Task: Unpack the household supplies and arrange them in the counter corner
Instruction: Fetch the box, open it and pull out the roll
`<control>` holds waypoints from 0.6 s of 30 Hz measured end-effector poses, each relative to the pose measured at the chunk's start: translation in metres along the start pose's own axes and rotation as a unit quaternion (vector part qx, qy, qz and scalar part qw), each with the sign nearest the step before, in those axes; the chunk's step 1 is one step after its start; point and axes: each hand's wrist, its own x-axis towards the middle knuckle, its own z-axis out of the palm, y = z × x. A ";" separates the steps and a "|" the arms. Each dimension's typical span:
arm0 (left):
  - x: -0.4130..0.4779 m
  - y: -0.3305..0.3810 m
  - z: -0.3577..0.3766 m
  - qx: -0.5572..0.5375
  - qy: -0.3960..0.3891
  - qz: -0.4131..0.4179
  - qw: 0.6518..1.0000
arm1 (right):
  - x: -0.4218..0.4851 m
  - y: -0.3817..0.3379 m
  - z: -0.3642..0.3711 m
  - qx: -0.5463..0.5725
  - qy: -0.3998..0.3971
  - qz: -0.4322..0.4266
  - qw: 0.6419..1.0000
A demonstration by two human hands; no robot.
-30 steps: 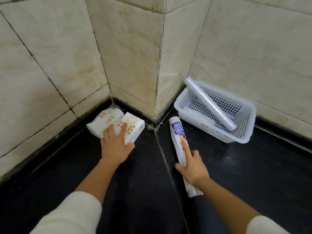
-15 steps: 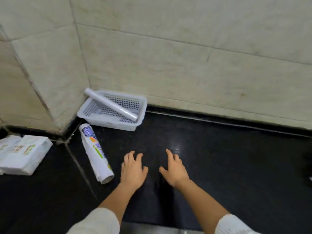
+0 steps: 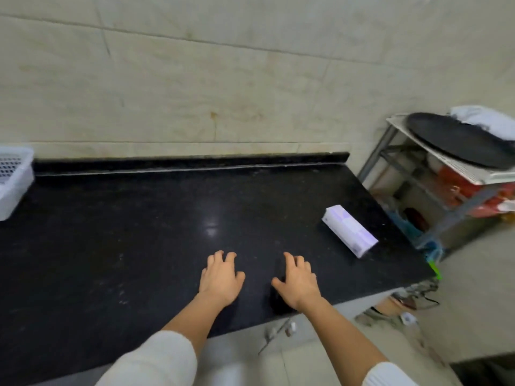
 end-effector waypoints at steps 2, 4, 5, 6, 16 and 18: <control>0.010 0.032 0.021 0.007 -0.022 0.010 1.000 | 0.010 0.038 -0.016 -0.003 0.008 0.022 1.000; 0.023 0.055 0.039 0.011 -0.034 0.016 0.999 | 0.021 0.069 -0.030 -0.007 0.020 0.033 0.999; 0.030 0.065 0.047 0.014 -0.036 0.018 0.999 | 0.029 0.083 -0.037 -0.011 0.028 0.037 0.999; 0.039 0.075 0.055 0.014 -0.036 0.018 0.999 | 0.038 0.095 -0.044 -0.016 0.038 0.040 0.998; 0.119 0.148 0.115 0.040 0.005 0.019 0.999 | 0.131 0.178 -0.101 -0.012 0.077 0.070 0.995; 0.125 0.152 0.126 0.060 0.012 -0.003 0.998 | 0.146 0.188 -0.105 -0.033 0.059 0.064 0.996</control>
